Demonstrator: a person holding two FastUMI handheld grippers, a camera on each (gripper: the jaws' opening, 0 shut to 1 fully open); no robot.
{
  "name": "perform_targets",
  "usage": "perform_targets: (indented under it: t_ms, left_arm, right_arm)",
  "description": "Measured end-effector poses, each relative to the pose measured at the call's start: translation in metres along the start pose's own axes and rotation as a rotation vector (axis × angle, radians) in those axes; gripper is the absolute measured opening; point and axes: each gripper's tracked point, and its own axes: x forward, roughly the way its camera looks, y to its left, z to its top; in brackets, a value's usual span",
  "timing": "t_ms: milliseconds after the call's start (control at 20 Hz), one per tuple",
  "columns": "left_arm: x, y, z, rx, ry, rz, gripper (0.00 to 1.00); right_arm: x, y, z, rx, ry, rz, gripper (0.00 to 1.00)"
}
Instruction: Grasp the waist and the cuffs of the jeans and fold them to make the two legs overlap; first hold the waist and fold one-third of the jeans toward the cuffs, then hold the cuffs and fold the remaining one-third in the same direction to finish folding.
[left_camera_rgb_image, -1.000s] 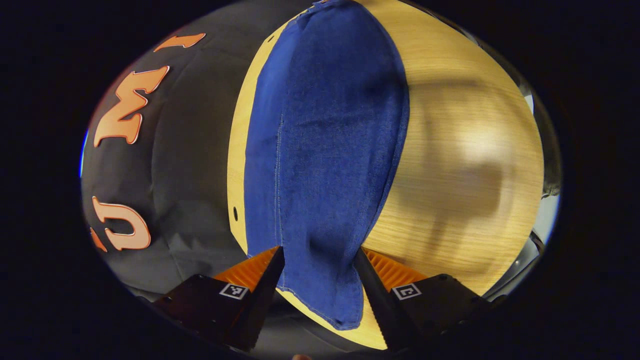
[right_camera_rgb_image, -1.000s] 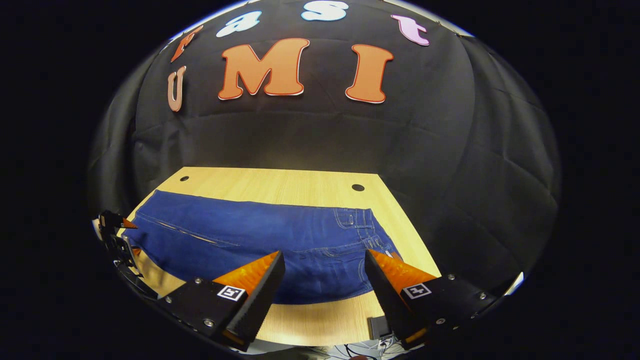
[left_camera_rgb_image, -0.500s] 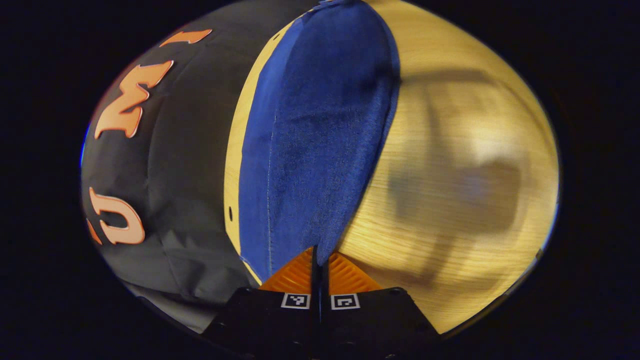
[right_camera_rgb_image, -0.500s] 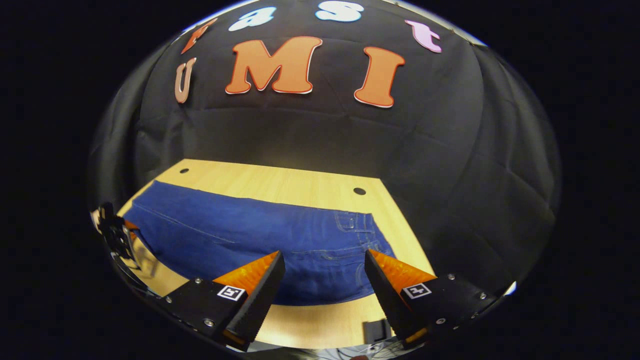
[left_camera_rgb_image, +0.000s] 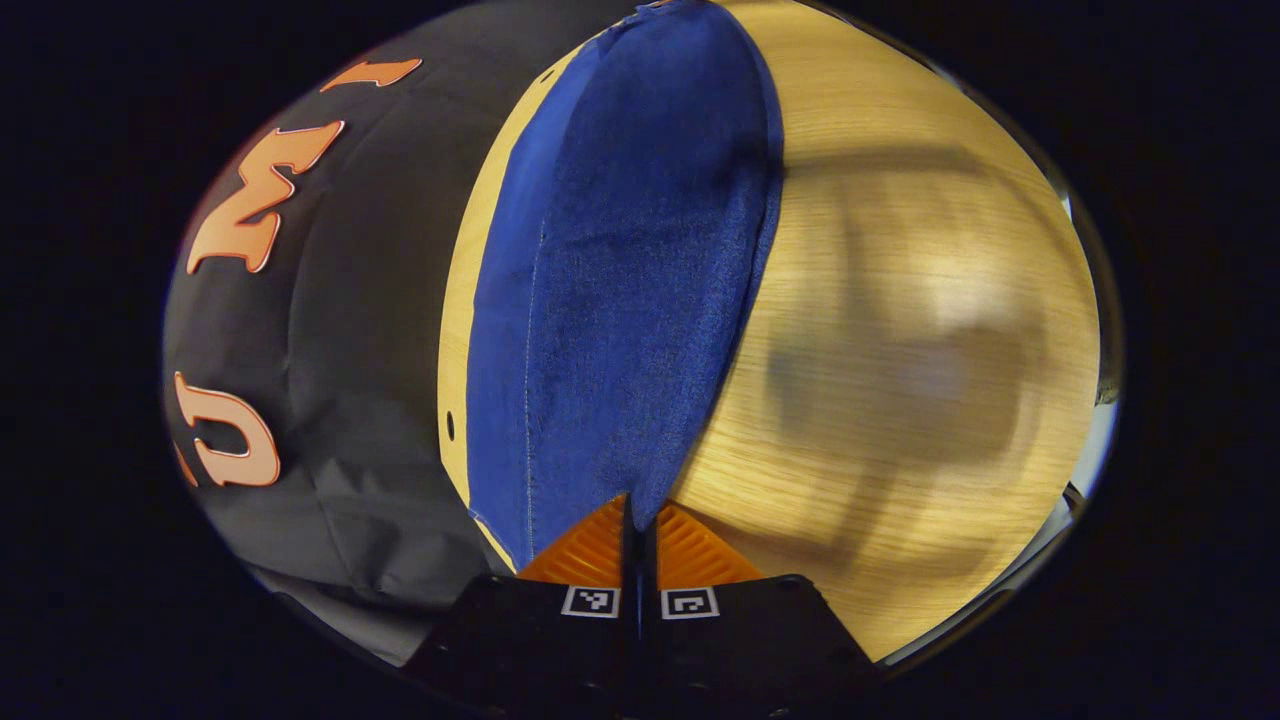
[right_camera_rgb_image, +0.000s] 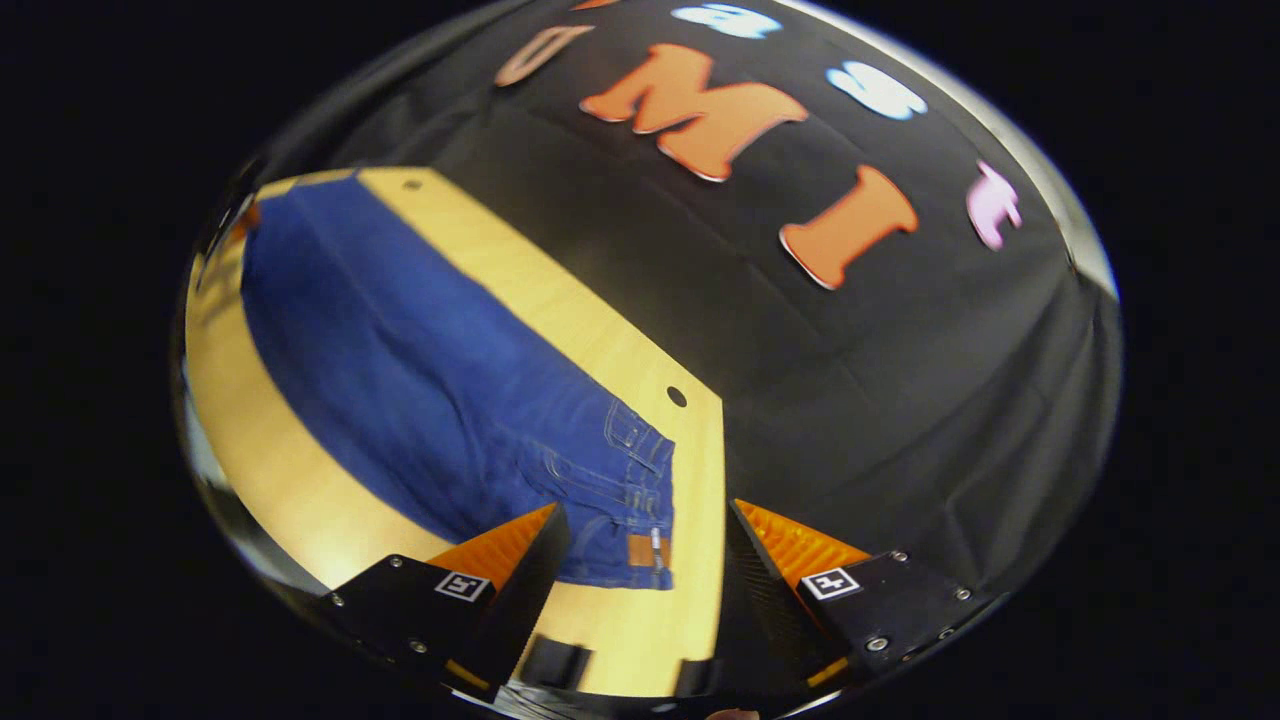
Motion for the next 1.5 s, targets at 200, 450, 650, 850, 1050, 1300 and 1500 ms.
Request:
perform_targets:
  t_ms: [200, 450, 650, 850, 1050, 1300, 1500]
  left_arm:
    - [-0.002, 0.000, 0.001, 0.015, 0.002, 0.003, 0.01]
    - [-0.001, -0.002, -0.001, 0.000, 0.002, -0.003, 0.01]
    - [-0.002, -0.002, 0.000, -0.028, 0.011, -0.007, 0.01]
    - [-0.002, -0.002, 0.000, -0.034, 0.008, -0.010, 0.01]
    - [-0.002, -0.004, 0.001, -0.042, -0.003, -0.035, 0.01]
    - [-0.002, -0.002, 0.002, -0.059, -0.004, -0.038, 0.01]
    - [-0.002, -0.002, 0.001, -0.063, 0.000, -0.050, 0.01]
  right_arm:
    - [-0.018, 0.025, -0.005, -0.375, -0.014, 0.084, 0.98]
    - [-0.048, 0.058, 0.006, -0.583, 0.001, 0.204, 0.97]
    - [-0.038, 0.059, -0.003, -0.664, 0.019, 0.275, 0.98]
    - [-0.021, 0.066, -0.012, -0.745, 0.024, 0.323, 0.97]
    - [-0.011, 0.071, -0.012, -0.773, 0.034, 0.328, 0.95]
    - [0.006, 0.070, -0.005, -0.784, 0.020, 0.309, 0.94]
    - [0.007, 0.080, -0.020, -0.743, 0.102, 0.342, 0.65]
